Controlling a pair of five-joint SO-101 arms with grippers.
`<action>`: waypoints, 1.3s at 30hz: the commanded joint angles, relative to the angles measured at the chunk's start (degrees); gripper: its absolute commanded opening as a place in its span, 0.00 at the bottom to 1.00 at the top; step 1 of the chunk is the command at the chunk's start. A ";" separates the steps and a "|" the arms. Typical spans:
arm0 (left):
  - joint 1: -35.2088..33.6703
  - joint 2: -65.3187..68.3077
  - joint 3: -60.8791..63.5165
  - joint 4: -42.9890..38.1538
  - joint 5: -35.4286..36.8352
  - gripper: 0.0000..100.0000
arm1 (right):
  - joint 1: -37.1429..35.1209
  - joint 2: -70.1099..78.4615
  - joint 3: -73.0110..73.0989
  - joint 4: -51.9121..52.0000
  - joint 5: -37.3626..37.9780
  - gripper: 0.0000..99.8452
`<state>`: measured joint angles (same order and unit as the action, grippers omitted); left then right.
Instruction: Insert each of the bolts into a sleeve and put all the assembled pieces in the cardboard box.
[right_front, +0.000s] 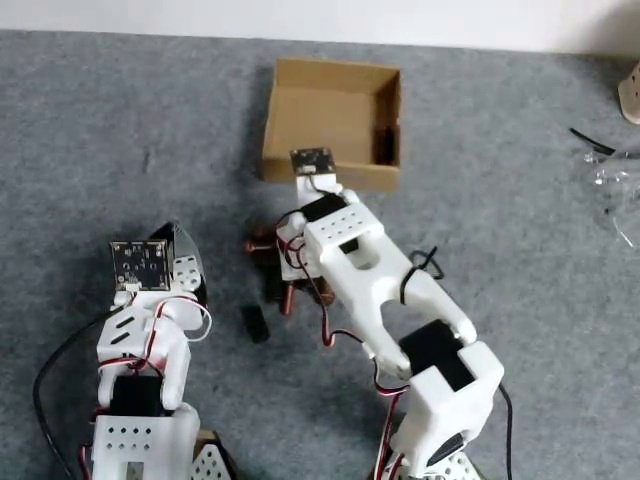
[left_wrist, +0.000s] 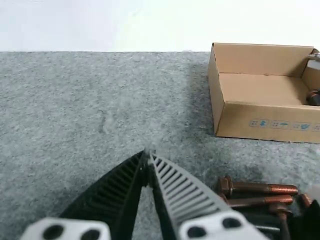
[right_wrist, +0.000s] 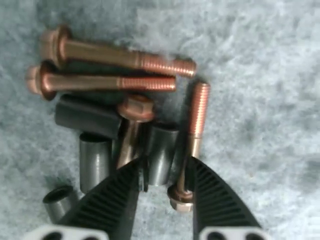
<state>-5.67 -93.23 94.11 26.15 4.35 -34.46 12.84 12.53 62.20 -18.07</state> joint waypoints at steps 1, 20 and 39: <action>-0.48 -0.57 -0.31 -1.23 0.18 0.01 | -0.31 -0.22 -0.22 -1.54 0.70 0.11; -0.48 -0.57 -0.31 -1.23 0.18 0.01 | -1.54 -0.13 0.66 -2.77 0.53 0.11; -0.48 -0.57 -0.31 -1.23 0.18 0.01 | -1.27 -0.13 2.77 -3.12 0.70 0.11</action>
<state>-5.67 -93.23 94.11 26.15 4.35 -35.60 12.92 15.52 59.74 -18.07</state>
